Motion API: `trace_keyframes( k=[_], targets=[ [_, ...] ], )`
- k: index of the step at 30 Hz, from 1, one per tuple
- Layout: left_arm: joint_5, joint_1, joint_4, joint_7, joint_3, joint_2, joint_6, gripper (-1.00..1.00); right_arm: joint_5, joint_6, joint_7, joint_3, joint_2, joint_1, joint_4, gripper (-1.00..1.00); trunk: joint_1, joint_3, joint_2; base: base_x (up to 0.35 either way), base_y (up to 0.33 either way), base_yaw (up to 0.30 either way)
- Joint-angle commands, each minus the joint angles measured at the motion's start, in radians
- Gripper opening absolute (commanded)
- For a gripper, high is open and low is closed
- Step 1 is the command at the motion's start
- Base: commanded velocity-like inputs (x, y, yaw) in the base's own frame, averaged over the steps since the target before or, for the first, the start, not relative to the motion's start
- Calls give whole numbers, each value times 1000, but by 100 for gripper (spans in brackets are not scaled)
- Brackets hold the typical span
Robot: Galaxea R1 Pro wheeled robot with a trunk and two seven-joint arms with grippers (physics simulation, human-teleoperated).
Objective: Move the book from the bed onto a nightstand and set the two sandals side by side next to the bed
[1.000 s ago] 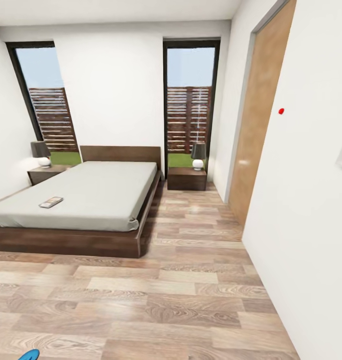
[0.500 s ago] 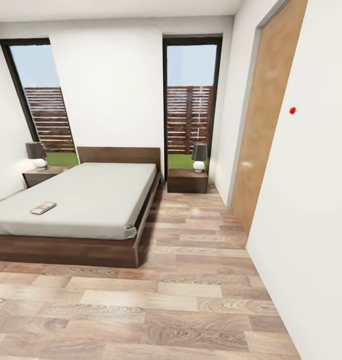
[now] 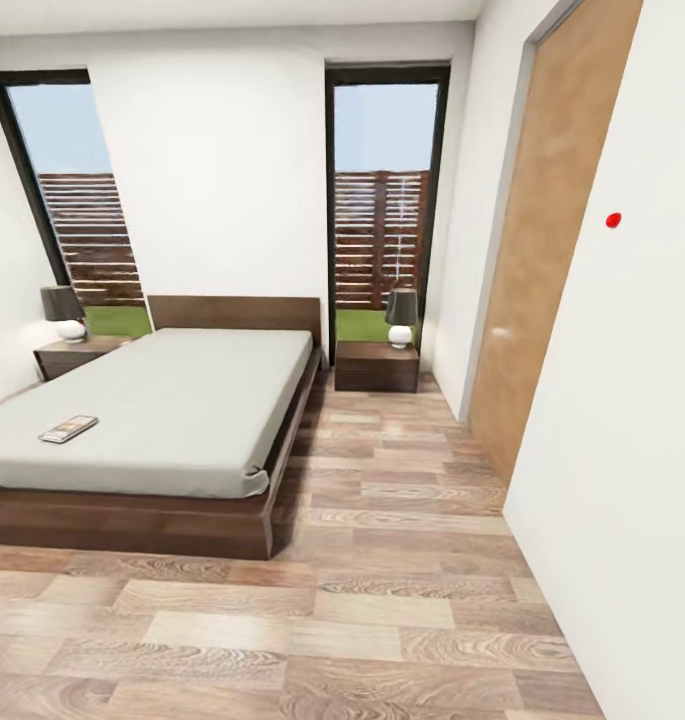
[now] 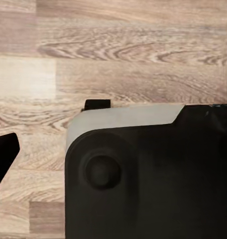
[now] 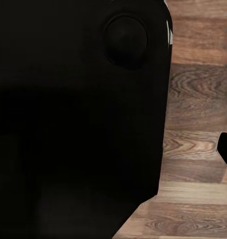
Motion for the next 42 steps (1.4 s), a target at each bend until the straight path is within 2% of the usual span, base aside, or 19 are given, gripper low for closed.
trace_keyframes(
  k=[1, 4, 8, 22, 36, 42],
  targets=[
    [0, 0, -18, 0, 0, 0, -3, 100, 3, -1, 0, 1, 0, 0, 0, 100, 1, -1, 0, 287, 0, 0],
    [1, 0, -74, 0, 0, -3, -4, 100, 2, -1, 3, 0, -1, 0, -10, 100, 1, -1, 0, 272, 0, 0],
    [1, 0, -106, 0, 1, -7, -3, 100, -3, -2, 6, -4, -3, 0, -21, 100, 1, -1, 0, 269, 0, 0],
    [3, 0, -118, 0, 1, -6, -4, 100, -6, -7, 6, -5, -8, 0, -205, 100, 1, -1, 0, 236, 0, 0],
    [0, 0, -131, 3, -1, -8, -3, 100, -7, -18, 6, -8, -9, 0, -218, 100, 1, -1, 0, 131, 0, 0],
    [-3, 0, -147, 3, -1, -19, -3, 100, -7, -18, 6, -11, -9, 0, -218, 100, 1, -1, 0, 36, 0, 1]
  ],
)
